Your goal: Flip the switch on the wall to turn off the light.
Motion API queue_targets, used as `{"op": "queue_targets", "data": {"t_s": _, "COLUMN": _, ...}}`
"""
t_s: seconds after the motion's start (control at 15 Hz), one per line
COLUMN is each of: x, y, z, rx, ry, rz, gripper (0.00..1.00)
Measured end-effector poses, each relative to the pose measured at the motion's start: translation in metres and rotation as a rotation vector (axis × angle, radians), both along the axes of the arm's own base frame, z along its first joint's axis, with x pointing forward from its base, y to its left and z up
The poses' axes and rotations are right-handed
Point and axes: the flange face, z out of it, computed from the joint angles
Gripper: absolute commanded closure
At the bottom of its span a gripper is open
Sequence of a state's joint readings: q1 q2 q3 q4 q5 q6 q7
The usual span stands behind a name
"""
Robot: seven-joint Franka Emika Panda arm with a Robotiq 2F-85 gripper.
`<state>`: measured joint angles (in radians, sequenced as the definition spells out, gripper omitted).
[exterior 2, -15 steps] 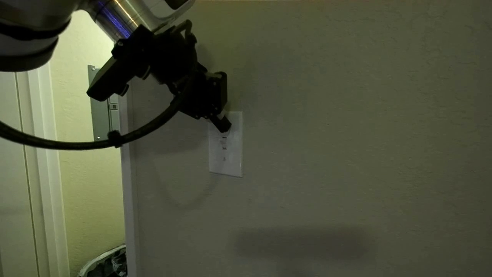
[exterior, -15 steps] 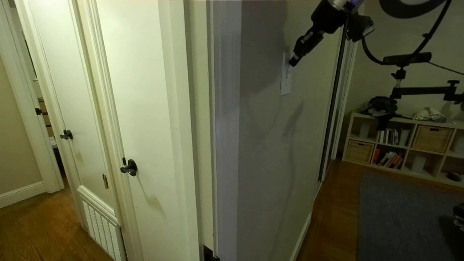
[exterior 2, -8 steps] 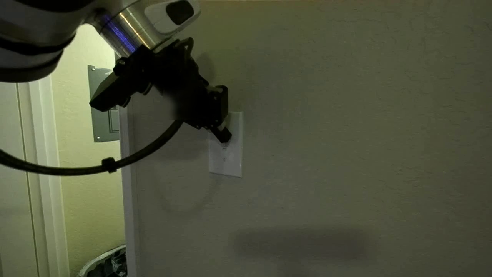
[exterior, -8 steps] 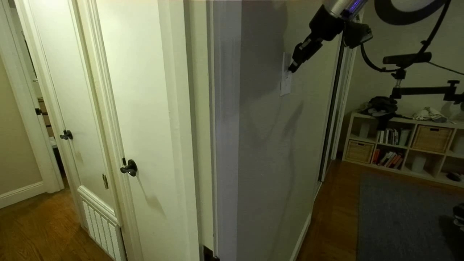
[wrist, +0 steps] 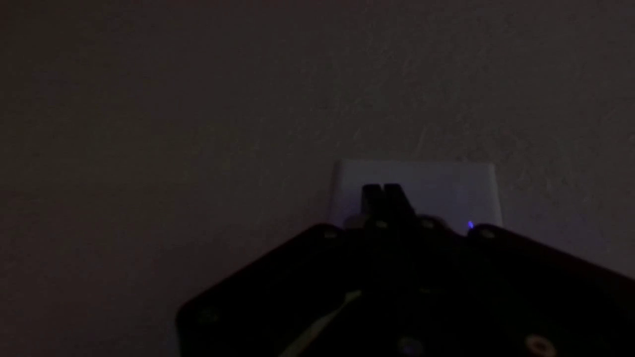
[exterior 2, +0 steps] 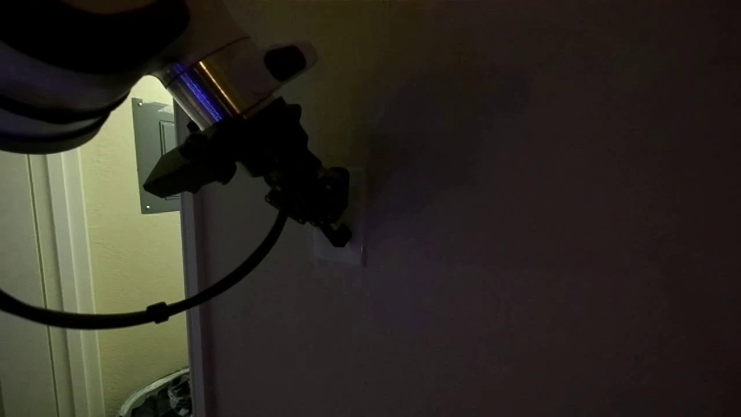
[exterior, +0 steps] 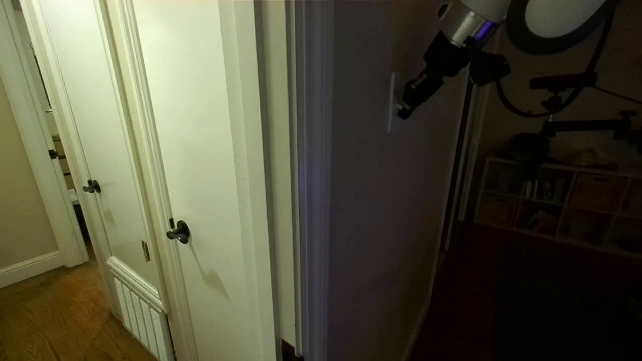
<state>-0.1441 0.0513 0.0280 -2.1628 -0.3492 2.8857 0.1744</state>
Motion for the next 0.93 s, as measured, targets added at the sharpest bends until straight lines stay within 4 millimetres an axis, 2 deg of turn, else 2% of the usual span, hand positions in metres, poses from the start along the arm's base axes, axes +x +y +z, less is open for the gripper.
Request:
{"op": "queue_targets", "data": {"t_s": 0.27, "x": -0.001, "y": -0.002, "z": -0.002, "rx": -0.003, "ry": 0.003, "rz": -0.003, "gripper": 0.95}}
{"op": "queue_targets", "data": {"t_s": 0.4, "x": -0.004, "y": -0.004, "z": -0.010, "rx": -0.001, "ry": 0.023, "rz": -0.007, "gripper": 0.95}}
{"op": "queue_targets", "data": {"t_s": 0.67, "x": -0.023, "y": -0.001, "z": -0.047, "rx": 0.013, "ry": 0.127, "rz": -0.018, "gripper": 0.95}}
{"op": "queue_targets", "data": {"t_s": 0.93, "x": -0.051, "y": 0.015, "z": -0.078, "rx": 0.072, "ry": 0.293, "rz": -0.016, "gripper": 0.95}}
